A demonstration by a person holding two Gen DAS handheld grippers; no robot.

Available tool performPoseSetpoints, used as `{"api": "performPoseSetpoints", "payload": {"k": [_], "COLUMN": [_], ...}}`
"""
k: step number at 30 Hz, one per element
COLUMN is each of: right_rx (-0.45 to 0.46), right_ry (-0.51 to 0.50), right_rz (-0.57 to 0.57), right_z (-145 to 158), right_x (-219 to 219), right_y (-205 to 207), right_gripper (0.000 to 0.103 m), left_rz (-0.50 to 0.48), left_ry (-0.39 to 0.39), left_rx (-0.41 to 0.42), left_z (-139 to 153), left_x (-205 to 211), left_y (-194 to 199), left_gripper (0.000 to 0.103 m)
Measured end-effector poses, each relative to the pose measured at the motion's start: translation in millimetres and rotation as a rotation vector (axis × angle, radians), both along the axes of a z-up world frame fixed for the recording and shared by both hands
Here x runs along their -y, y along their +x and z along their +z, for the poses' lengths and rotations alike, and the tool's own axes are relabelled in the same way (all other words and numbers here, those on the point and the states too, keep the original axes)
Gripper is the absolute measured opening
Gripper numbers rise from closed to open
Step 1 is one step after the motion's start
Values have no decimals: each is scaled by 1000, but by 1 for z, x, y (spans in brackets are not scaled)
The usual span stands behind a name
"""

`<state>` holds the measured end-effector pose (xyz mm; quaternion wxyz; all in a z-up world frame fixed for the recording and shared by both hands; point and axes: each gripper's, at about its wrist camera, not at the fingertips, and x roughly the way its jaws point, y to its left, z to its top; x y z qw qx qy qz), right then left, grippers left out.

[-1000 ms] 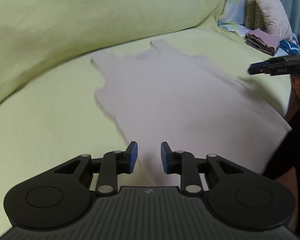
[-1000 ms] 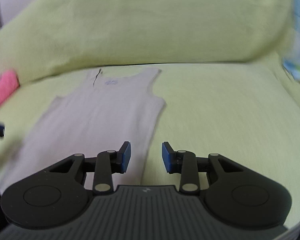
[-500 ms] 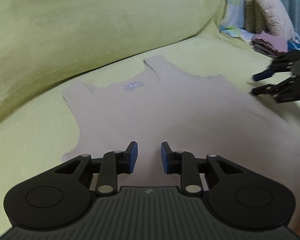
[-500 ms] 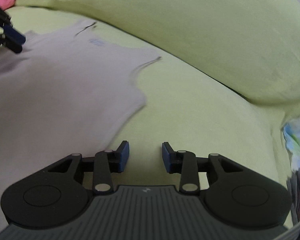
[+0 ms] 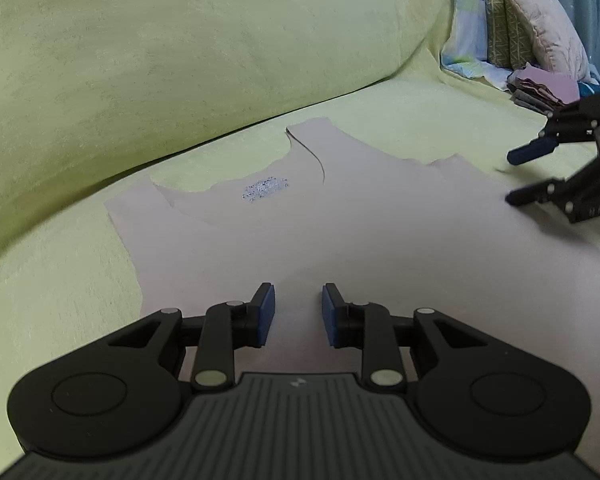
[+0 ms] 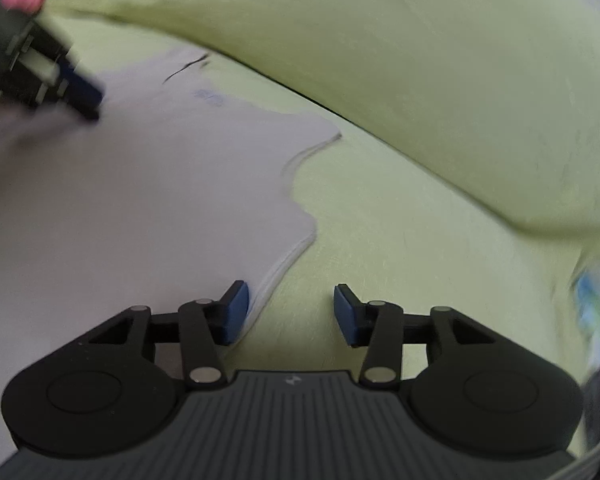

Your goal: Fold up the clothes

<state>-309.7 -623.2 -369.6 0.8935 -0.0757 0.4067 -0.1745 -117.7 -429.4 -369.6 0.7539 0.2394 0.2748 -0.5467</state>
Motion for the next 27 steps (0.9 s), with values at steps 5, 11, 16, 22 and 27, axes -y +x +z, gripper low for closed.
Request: {"api": "performPoseSetpoints", "payload": {"k": [5,11,16,22,27], "right_rx": [40,19,71,147,126], "right_ry": [-4,-78,-38,33,-7], "right_rz": [20,-45,-115,8,41], "right_z": [-5,-23,-13,-10,-28], "right_x": [-13,8,25,0,-12], "right_y": [25,38,52,102,107], "right_gripper": [33,33,33,33,33], "left_rz": [-51,4,84,103,119], "left_ry": [20,34,20,-12,10], "left_rx": [55,50,53,35,79], "left_z": [8,-3,-1,-2,-9], "left_x": [12,3,-11,-15,-18], "left_y": [7,29,50,63,69], "left_gripper": [38,43,45,44,47]}}
